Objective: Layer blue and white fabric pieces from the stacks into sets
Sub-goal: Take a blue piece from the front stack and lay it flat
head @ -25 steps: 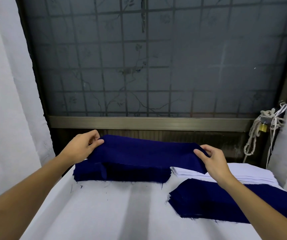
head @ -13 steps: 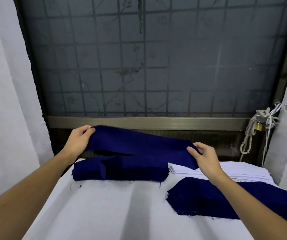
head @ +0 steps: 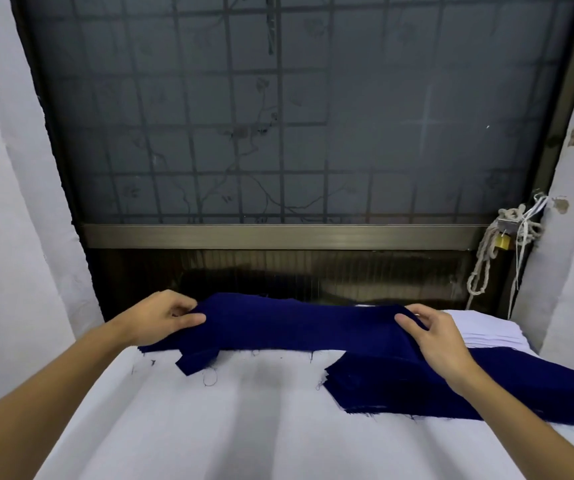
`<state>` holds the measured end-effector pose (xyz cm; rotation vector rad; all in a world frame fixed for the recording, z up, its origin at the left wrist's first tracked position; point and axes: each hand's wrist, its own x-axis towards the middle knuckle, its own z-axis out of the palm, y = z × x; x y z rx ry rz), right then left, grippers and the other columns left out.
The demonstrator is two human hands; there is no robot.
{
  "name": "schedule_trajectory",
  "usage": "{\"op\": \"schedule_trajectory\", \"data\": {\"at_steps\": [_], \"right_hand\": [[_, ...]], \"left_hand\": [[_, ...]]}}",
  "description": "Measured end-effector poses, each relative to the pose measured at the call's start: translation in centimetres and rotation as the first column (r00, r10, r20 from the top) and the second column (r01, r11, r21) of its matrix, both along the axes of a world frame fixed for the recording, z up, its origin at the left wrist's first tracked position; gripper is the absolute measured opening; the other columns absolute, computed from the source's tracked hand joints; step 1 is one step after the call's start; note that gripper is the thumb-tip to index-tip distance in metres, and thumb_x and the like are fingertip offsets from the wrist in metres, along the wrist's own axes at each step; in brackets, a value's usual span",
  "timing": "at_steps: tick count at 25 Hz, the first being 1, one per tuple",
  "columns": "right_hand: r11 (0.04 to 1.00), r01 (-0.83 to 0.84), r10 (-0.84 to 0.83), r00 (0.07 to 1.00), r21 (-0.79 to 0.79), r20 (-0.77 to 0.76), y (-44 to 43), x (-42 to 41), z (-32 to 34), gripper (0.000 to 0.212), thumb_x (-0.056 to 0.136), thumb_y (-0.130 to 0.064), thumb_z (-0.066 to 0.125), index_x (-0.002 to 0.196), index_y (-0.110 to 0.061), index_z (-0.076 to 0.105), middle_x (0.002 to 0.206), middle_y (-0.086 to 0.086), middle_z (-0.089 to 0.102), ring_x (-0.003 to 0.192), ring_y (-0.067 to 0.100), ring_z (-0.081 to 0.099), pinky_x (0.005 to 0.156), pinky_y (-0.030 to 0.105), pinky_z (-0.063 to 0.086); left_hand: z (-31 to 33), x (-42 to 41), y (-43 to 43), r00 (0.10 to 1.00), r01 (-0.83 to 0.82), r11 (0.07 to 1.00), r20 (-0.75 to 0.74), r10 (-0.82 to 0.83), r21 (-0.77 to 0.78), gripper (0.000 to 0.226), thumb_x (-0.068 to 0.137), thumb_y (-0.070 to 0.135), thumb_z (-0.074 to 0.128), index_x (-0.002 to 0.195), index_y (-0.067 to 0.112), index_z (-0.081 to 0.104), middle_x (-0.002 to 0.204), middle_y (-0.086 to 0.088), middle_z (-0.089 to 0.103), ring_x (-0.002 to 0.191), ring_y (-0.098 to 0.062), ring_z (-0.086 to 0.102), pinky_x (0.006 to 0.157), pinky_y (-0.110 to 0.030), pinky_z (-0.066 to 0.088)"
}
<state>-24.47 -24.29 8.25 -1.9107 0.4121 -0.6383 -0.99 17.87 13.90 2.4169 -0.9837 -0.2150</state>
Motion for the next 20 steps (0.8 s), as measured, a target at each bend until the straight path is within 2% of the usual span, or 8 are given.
{"op": "schedule_trajectory", "data": {"at_steps": [2,4,7,9,12,14,17,20], "right_hand": [[1.0,-0.008,0.008,1.0,0.003,-0.013,-0.2,-1.3,-0.5,0.015,0.1,-0.024,0.059,0.109,-0.03,0.069,0.102,-0.009,0.074,0.094,0.015,0.071,0.074,0.027,0.062],[1.0,-0.013,0.014,1.0,0.005,-0.02,-0.5,-2.6,-0.5,0.013,0.099,-0.026,0.061,0.101,-0.034,0.071,0.094,-0.014,0.076,0.088,0.009,0.073,0.065,0.02,0.058],[1.0,-0.009,0.009,1.0,0.009,-0.02,-1.3,-4.2,-0.3,0.011,0.097,-0.029,0.063,0.099,-0.032,0.073,0.092,-0.019,0.075,0.087,0.004,0.072,0.066,0.019,0.056],[0.999,-0.015,0.015,1.0,0.03,-0.013,-1.8,-5.3,-0.9,0.012,0.096,-0.03,0.065,0.1,-0.026,0.076,0.094,-0.012,0.077,0.086,0.008,0.074,0.074,0.024,0.056],[0.994,-0.053,0.056,0.998,0.099,-0.036,-2.2,-7.6,-3.4,0.017,0.094,-0.031,0.068,0.093,-0.019,0.08,0.096,-0.001,0.079,0.089,0.015,0.075,0.08,0.031,0.055],[0.988,-0.063,0.076,0.993,0.142,-0.087,-2.3,-9.1,-5.8,0.022,0.091,-0.035,0.068,0.088,-0.017,0.08,0.095,0.003,0.079,0.089,0.019,0.076,0.081,0.035,0.057],[0.986,-0.059,0.082,0.986,0.156,-0.147,-2.0,-10.6,-8.9,0.03,0.087,-0.041,0.069,0.078,-0.013,0.076,0.09,0.008,0.078,0.086,0.021,0.075,0.076,0.026,0.057],[0.99,-0.02,0.044,0.984,0.139,-0.171,-1.6,-11.3,-11.0,0.035,0.086,-0.04,0.072,0.068,-0.011,0.068,0.083,0.008,0.077,0.081,0.021,0.075,0.067,0.02,0.053]], "left_hand": [[-0.9,-1.3,-0.2,0.992,-0.074,0.971,-0.115,0.049,-0.226,0.019,0.1,0.036,0.059,0.089,0.028,0.073,0.096,0.007,0.076,0.091,-0.012,0.073,0.077,-0.027,0.056],[-1.7,-2.7,-0.7,0.965,-0.214,0.884,-0.231,0.125,-0.416,0.016,0.101,0.03,0.059,0.093,0.023,0.072,0.097,0.002,0.077,0.091,-0.02,0.074,0.076,-0.031,0.057],[-3.7,-5.1,-1.8,0.928,-0.353,0.758,-0.306,0.211,-0.548,0.019,0.102,0.03,0.057,0.099,0.018,0.071,0.095,0.0,0.077,0.087,-0.021,0.075,0.074,-0.038,0.06],[-5.4,-7.1,-2.4,0.916,-0.396,0.699,-0.312,0.253,-0.596,0.024,0.103,0.033,0.056,0.096,0.017,0.071,0.091,0.0,0.076,0.082,-0.017,0.073,0.071,-0.038,0.06],[-9.3,-10.0,-2.7,0.891,-0.45,0.702,-0.327,0.314,-0.553,0.033,0.103,0.039,0.055,0.086,0.013,0.068,0.082,0.001,0.071,0.072,-0.012,0.067,0.068,-0.033,0.051],[-12.2,-11.2,-2.4,0.869,-0.485,0.72,-0.362,0.336,-0.497,0.037,0.102,0.036,0.058,0.077,0.009,0.062,0.069,0.002,0.065,0.066,-0.018,0.059,0.066,-0.034,0.041],[-15.7,-11.8,-1.8,0.869,-0.478,0.796,-0.335,0.365,-0.37,0.039,0.101,0.027,0.061,0.07,0.005,0.053,0.06,0.003,0.051,0.063,-0.019,0.046,0.065,-0.037,0.031],[-17.7,-11.9,-1.6,0.877,-0.477,0.825,-0.216,0.428,-0.302,0.036,0.099,0.022,0.064,0.068,0.008,0.053,0.068,-0.001,0.056,0.067,-0.022,0.051,0.066,-0.036,0.036]]}}
